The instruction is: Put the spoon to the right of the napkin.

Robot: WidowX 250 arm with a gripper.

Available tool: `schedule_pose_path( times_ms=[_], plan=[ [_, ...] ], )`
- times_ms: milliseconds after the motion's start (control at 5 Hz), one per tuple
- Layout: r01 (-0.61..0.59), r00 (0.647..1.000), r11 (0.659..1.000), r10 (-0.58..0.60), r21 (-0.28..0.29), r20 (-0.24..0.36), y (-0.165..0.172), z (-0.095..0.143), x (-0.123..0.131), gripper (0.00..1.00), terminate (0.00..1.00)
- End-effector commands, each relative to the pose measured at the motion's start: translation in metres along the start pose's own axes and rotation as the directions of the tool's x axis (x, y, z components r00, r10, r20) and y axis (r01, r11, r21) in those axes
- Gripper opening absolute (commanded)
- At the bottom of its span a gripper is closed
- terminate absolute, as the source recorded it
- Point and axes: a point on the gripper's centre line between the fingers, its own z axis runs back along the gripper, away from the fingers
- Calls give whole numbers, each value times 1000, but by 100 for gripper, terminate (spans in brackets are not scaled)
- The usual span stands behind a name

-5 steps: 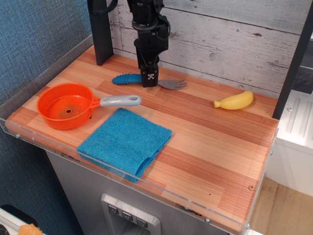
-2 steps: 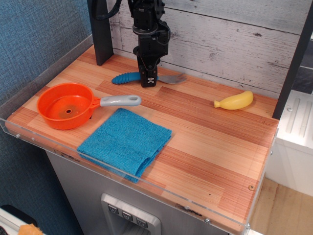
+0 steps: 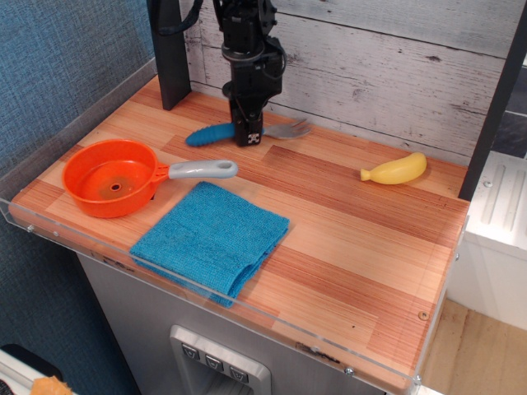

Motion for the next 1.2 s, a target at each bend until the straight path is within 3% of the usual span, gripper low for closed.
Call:
schedule_pose_path(
  times_ms=[0,200,400,600,800,1000],
  plan=[
    [-97,995,970,88,222,51,7,79,23,0,0],
    [-63,995,961,41,271,86,-5,103,30,0,0],
    [-175,984,962,162,208,76,-33,115,31,0,0],
    [-406,913,907,407,115,15,-59,118,35,0,0],
    [-630,777,776,630,20,19,-84,113,32,0,0],
    [-753,654,654,756,-71,30,-115,105,39,0,0]
  ],
)
